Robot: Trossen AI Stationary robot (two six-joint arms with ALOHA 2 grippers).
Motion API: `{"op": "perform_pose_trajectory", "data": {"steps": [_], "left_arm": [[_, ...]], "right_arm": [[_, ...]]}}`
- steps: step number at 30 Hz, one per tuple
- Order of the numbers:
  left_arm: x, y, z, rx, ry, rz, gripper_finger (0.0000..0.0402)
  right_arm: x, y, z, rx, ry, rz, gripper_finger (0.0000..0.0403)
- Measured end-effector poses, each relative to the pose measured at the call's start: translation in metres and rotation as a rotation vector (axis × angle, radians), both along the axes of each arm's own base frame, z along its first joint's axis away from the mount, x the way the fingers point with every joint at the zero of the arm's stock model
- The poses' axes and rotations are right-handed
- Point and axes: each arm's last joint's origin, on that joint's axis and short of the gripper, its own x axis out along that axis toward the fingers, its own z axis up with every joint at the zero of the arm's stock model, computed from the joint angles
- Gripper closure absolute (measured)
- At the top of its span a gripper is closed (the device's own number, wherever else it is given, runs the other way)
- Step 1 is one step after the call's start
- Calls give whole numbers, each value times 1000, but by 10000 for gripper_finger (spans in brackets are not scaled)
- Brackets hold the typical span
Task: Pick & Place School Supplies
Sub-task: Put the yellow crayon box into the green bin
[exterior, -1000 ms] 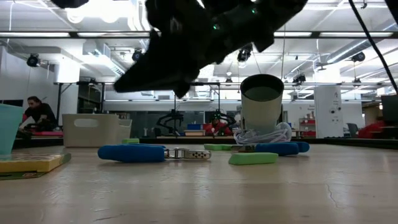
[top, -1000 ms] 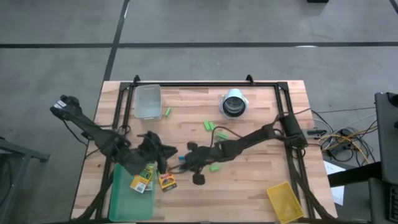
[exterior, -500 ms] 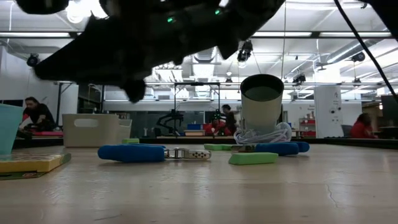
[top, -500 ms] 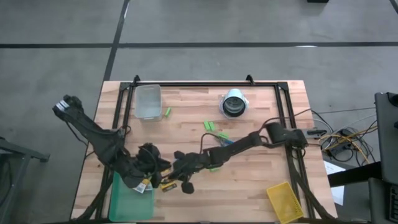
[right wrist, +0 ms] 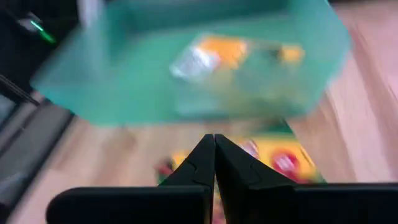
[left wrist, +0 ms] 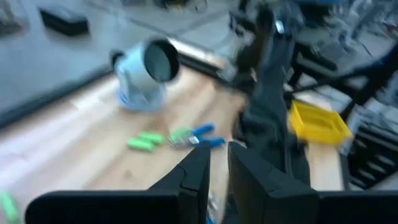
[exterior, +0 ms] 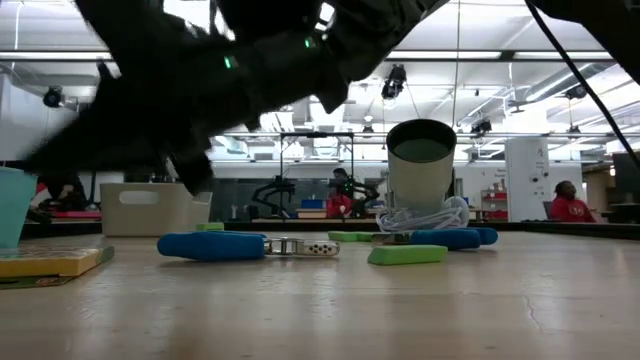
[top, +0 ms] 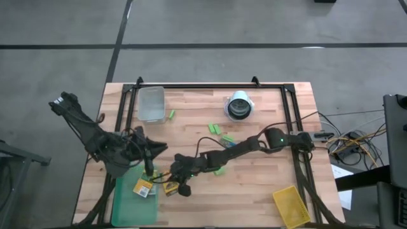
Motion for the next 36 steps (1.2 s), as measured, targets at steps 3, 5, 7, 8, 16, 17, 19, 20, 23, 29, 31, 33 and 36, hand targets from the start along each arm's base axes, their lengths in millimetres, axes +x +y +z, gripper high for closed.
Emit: {"op": "perform_pose_trajectory", "data": {"steps": [3, 5, 7, 8, 16, 17, 19, 20, 23, 29, 31, 33, 36], "left_arm": [[-4, 4, 4, 44, -10, 14, 340], [-4, 5, 4, 58, -6, 6, 340], [-4, 5, 4, 69, -1, 1, 340], [-4, 5, 4, 71, 0, -1, 340], [-4, 4, 4, 76, 5, -3, 340], [-4, 4, 4, 76, 5, -3, 340], [-4, 4, 4, 76, 5, -3, 340], [-4, 4, 4, 76, 5, -3, 340], [-4, 4, 4, 76, 5, -3, 340], [-4, 4, 4, 68, 2, 0, 340], [-4, 4, 4, 62, -2, 2, 340], [-4, 4, 4, 52, -5, 5, 340], [-4, 4, 4, 47, -7, 7, 340]], "right_arm": [[-4, -4, -8, -39, 88, 8, 394], [-6, -4, -12, -59, 118, 19, 394], [-6, -3, -15, -67, 123, 26, 394], [-6, -3, -15, -66, 124, 28, 394], [-11, -5, -21, -87, 210, 18, 394], [-12, -6, -22, -91, 226, 18, 394], [-13, -6, -22, -95, 249, 18, 394], [-14, -6, -22, -92, 263, 14, 394], [-17, -6, -22, -74, 304, -5, 394], [-27, -8, -12, -92, 397, -6, 394], [-31, -9, -7, -99, 429, -5, 394], [-36, -11, -1, -108, 470, -6, 394], [-45, -12, 4, -107, 551, -23, 394]]}}
